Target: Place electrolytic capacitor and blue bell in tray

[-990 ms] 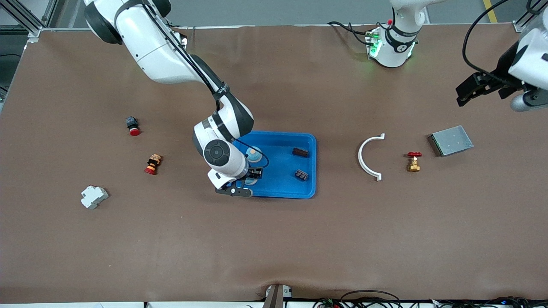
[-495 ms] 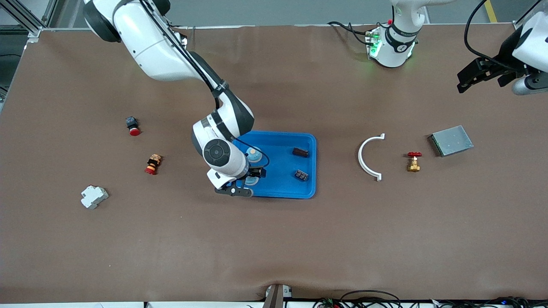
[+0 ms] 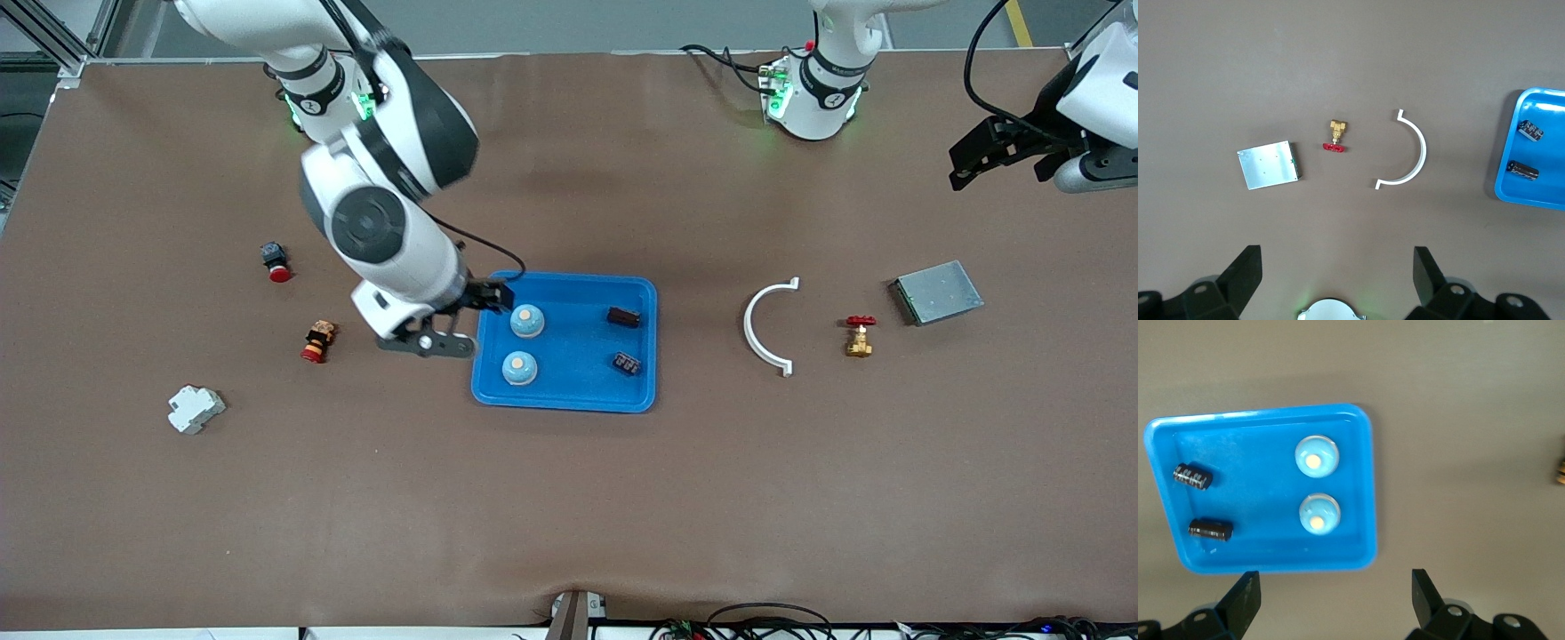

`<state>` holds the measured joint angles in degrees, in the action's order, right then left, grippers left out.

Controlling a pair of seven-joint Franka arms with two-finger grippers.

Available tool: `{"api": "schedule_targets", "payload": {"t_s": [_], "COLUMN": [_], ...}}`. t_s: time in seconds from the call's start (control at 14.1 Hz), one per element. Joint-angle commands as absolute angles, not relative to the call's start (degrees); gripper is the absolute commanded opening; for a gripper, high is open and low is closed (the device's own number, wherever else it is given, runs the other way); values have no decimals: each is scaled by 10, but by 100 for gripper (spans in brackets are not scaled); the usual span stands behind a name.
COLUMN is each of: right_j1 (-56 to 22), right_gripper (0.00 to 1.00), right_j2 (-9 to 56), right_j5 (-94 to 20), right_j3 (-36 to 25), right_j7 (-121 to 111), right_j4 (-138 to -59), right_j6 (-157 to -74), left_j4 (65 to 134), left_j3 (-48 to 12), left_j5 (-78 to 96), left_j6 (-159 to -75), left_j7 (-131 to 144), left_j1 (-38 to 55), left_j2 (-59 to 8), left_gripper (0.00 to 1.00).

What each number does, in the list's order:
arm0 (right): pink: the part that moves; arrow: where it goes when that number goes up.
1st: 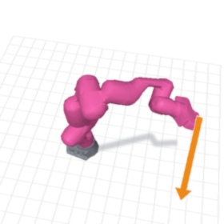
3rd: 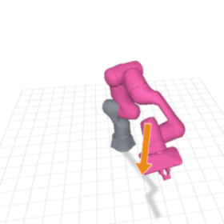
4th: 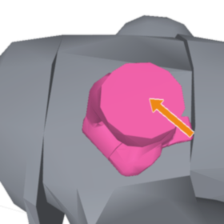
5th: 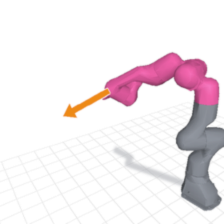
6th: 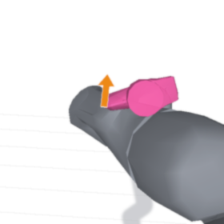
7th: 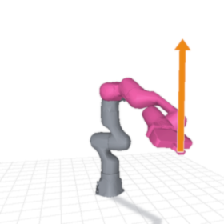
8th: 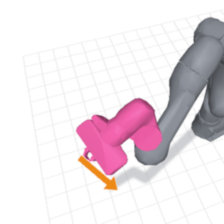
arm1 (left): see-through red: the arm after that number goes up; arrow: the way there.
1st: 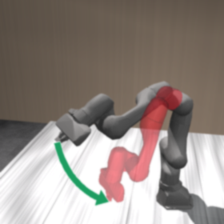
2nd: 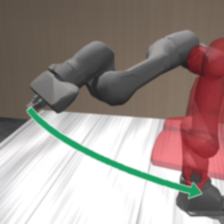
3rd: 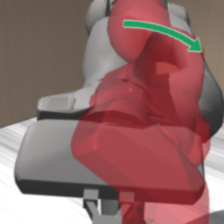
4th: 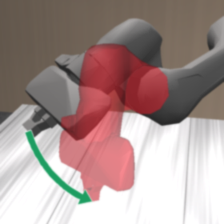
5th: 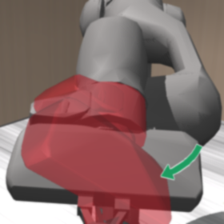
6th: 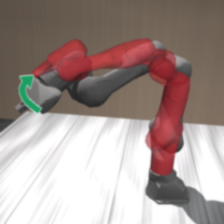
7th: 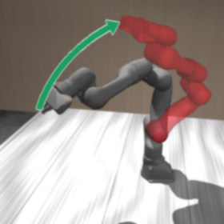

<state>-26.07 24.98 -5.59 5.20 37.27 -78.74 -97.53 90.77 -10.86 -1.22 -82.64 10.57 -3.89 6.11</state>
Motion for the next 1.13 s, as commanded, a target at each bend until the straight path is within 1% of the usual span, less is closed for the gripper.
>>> {"api": "schedule_targets", "payload": {"t_s": [0.0, 0.14, 0.28, 0.35, 0.57, 0.71, 0.92, 1.06], "right_j1": [-224, -194, -164, -151, -116, -74, -32, -8], "right_gripper": [100, 100, 100, 100, 100, 100, 100, 100], "right_j2": [195, 171, 168, 157, 125, 103, 69, 52], "right_j5": [-53, -52, -52, -52, -50, -55, -50, -49], "right_j3": [56, 55, 56, 56, 55, 55, 54, 51], "right_j7": [337, 290, 263, 261, 263, 248, 94, 55], "right_j4": [-810, -803, -761, -760, -772, -796, -852, -861], "right_j6": [-938, -898, -847, -842, -845, -869, -914, -911], "left_j4": [919, 919, 923, 922, 917, 916, 919, 919], "left_j3": [-106, -106, -106, -106, -105, -106, -108, -118], "left_j5": [-2, -2, -2, -3, -3, -3, -3, -3], "left_j6": [-836, -835, -831, -828, -815, -816, -823, -833], "left_j7": [82, 59, 57, 55, 54, 56, 64, 64], "left_j1": [-38, -38, -40, -40, -40, -40, -36, -39], "left_j2": [73, 73, 73, 73, 78, 73, 76, 76], "left_gripper": [100, 100, 100, 100, 100, 100, 100, 100]}}
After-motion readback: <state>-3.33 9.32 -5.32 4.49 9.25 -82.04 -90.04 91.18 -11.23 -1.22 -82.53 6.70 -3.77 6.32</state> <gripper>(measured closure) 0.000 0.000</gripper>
